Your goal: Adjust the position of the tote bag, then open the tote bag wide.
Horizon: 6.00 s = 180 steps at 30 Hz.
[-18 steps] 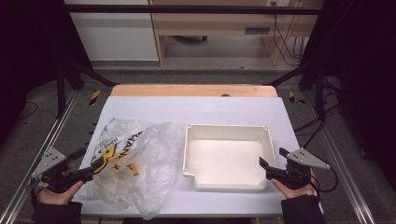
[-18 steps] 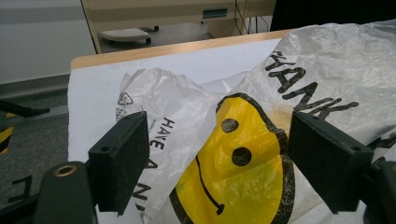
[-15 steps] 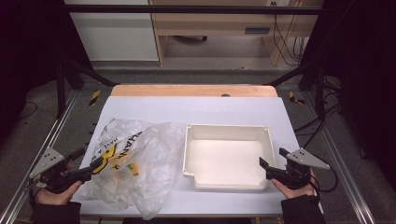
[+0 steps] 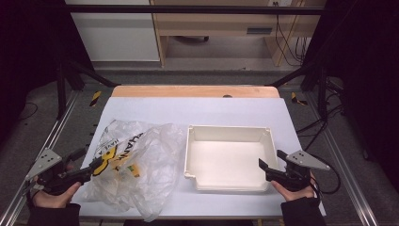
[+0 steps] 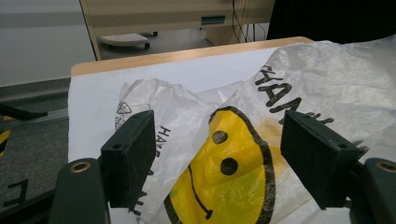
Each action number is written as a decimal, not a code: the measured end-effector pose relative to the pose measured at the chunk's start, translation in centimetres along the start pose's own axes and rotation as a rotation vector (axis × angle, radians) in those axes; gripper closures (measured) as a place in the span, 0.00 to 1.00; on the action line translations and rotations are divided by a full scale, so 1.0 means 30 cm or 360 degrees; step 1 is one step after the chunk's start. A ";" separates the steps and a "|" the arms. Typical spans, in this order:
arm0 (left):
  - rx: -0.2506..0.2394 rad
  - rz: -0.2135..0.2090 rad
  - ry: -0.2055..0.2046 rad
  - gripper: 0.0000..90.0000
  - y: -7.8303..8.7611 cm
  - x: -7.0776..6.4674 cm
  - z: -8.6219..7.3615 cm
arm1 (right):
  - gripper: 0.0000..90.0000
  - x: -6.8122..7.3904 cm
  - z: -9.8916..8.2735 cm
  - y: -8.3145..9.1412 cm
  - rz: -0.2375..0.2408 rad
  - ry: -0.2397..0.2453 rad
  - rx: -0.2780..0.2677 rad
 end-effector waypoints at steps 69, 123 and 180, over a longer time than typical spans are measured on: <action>-0.0003 -0.0251 -0.0158 0.21 -0.005 -0.287 0.100 | 0.33 0.069 0.001 -0.016 0.0074 0.0050 0.0033; 0.0158 -0.0345 -0.0187 0.97 -0.125 -0.335 0.073 | 0.87 0.597 -0.015 -0.162 0.0565 0.0270 0.0174; 0.0122 -0.0361 -0.0145 0.99 -0.118 -0.320 0.063 | 1.00 0.977 -0.308 -0.454 0.0665 0.0400 0.0457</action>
Point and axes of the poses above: each handheld gripper's, and its own axes: y roughly backward along the jaws, z roughly out of its top, x roughly to its left, the point moved 8 cm from there along -y, roughly forward along the jaws, and after that the axes turned 9 degrees about -y, right-handed, at the moved point
